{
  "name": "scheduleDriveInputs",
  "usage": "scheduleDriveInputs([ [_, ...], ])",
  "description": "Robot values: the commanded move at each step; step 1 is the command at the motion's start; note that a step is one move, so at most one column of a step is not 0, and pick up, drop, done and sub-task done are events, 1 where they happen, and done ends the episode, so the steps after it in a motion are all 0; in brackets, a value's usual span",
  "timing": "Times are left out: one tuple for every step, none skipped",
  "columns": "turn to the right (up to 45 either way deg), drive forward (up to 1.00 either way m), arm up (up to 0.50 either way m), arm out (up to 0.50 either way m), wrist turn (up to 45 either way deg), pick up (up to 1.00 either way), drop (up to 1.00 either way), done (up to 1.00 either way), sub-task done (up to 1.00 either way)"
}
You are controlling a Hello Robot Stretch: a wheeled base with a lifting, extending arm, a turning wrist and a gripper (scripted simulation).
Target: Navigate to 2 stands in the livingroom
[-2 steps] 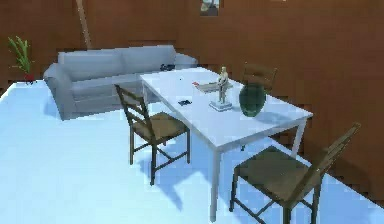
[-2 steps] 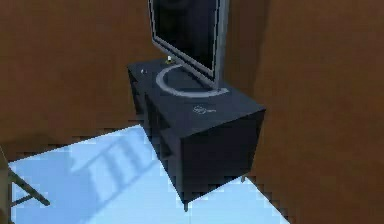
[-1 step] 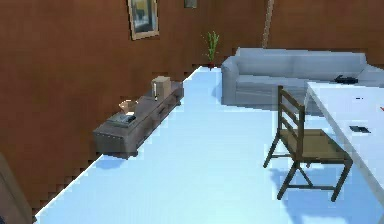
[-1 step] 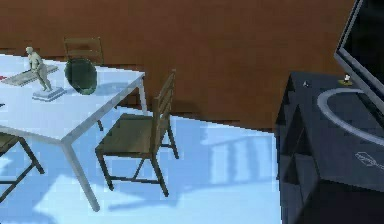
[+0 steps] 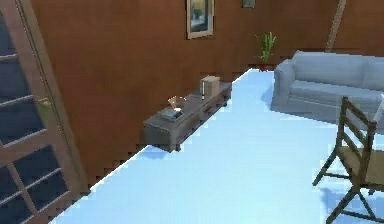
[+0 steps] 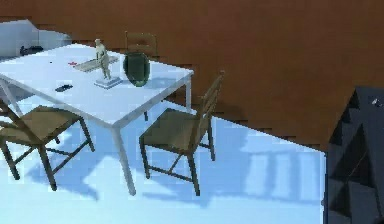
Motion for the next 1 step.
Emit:
scheduleDriveInputs([
  [0.0, 1.00, 0.00, 0.00, 0.0, 0.00, 0.00, 0.00, 0.00],
])
